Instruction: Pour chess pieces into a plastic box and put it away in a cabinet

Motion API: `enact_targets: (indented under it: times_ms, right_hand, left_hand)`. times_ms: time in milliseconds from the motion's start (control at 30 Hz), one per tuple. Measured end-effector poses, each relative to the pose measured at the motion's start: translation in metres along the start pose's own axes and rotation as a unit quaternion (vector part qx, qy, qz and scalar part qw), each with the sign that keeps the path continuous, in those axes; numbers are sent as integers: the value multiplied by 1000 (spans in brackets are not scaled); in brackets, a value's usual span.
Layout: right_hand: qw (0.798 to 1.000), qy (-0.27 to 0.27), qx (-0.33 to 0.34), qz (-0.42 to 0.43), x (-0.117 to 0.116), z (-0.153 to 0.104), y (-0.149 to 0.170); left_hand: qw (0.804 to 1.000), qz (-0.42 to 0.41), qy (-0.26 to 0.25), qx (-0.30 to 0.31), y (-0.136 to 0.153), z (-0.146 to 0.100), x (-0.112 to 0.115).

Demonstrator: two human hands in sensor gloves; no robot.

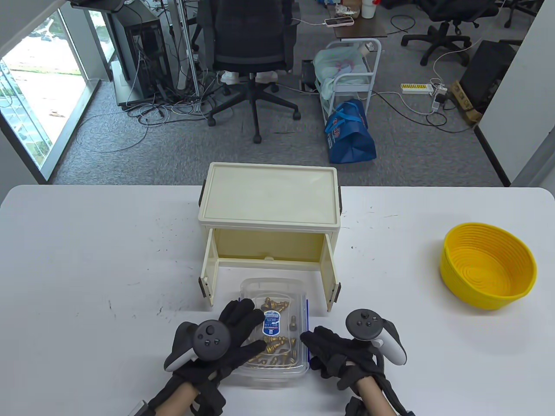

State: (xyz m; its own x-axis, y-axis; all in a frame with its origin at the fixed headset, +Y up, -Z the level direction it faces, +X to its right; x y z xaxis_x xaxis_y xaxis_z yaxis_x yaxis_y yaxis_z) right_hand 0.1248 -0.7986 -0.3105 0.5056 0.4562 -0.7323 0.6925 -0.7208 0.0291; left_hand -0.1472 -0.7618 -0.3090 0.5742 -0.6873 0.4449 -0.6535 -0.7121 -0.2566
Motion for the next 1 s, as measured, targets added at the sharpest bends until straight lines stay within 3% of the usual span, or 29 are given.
enact_targets:
  times_ms: [200,333,433,533,667,833,933,1000]
  right_hand:
    - [994,-26,-33,97,-3,6,6]
    - [994,-3,-55,95,0,-1,13]
    - [996,41,-62,55,7,-10,4]
    - [998,43,-49,-19,3,-12,-14]
    - [986,88,-64,-128,-6,-11,-41]
    - [987,108,-16,-118,-10,-9,-46]
    - [973,128,-49,-185,-12,-13,-51]
    - [972,134,-49,-185,-13,-14,-50]
  left_hand:
    - [1000,-6,-2,-1,0,0,0]
    - [1000,-3,-2,-1,0,0,0]
    - [1000,-3,-2,-1,1,0,1]
    - [1000,-2,-2,-1,1,0,1]
    - [1000,-7,-1,-1,2,1,1]
    - [1000,-12,3,-2,1,2,2]
    - [1000,-18,5,-2,3,2,3]
    - [1000,-19,4,-2,3,2,3]
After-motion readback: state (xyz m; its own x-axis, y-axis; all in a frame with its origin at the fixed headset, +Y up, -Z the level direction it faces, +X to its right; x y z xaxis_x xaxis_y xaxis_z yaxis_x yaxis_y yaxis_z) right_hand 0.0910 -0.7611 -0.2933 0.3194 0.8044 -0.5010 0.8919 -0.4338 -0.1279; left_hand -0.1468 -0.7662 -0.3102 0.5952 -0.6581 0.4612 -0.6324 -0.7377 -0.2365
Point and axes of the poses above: the tracker on the back of each hand, its own y axis roughly to the little-finger side, its own z axis roughly from the wrist to the fingertips, x = y × z, the point moved 3 cm from there along z, roughly from the wrist to the fingertips, and after that the axes turned 14 degrees about -z, right-handed, at the moved point
